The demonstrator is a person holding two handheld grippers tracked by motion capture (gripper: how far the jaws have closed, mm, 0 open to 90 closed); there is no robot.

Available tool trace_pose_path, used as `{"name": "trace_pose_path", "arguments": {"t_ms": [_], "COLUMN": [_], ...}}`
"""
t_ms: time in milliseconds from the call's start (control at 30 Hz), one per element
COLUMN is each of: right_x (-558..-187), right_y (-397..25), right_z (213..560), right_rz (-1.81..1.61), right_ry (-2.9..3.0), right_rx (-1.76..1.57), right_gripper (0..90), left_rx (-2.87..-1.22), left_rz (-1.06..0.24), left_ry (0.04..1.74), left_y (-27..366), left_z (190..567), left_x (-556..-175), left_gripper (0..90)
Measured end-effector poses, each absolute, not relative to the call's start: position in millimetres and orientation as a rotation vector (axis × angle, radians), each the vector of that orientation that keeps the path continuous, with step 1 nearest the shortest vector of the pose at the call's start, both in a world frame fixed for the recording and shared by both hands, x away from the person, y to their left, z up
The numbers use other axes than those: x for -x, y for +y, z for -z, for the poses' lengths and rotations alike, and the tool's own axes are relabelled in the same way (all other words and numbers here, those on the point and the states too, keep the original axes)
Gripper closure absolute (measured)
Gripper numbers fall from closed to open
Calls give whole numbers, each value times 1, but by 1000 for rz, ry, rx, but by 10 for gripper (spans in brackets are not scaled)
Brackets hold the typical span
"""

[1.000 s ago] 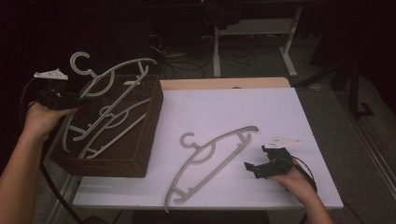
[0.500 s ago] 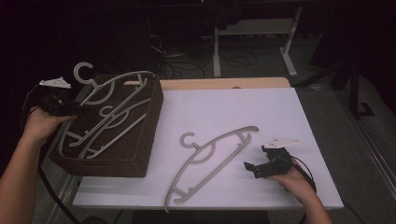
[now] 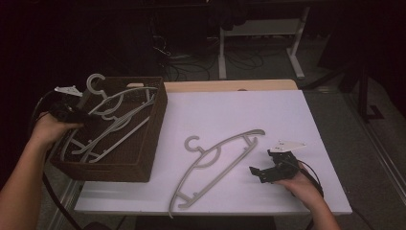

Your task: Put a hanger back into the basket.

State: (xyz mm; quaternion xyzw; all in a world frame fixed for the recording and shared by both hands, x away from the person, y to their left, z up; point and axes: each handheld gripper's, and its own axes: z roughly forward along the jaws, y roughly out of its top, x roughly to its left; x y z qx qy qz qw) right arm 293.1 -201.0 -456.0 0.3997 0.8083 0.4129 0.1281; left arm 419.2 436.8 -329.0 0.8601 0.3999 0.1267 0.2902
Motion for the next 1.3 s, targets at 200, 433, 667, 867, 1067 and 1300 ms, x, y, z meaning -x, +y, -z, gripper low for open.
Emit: {"name": "trace_pose_path", "arguments": {"t_ms": [200,433,667,867,1067,1300], "right_x": [-294,-294,-294,-294,-295,-295], "right_y": [-200,-200,-199,-198,-198,-198], "right_z": [457,457,457,456,456,456], "right_rz": [-1195,-1190,-1188,-1191,-1193,-1194], "right_ry": [2357,2358,2363,2363,2365,2367], "right_rx": [-1159,-1149,-1143,-1144,-1137,-1132], "right_gripper": [11,11,11,11,11,11], "left_rx": [-2298,-2278,-2204,-2147,-2082,-2030], "left_rz": [-275,-441,-482,-434,-369,-292], "left_ry": [1113,1169,1156,1081,1009,927], "left_y": [434,436,437,419,392,353], "left_z": [348,345,331,322,312,303], "left_x": [-423,-420,-414,-407,-402,-394], "left_gripper": [794,465,294,234,188,152]}}
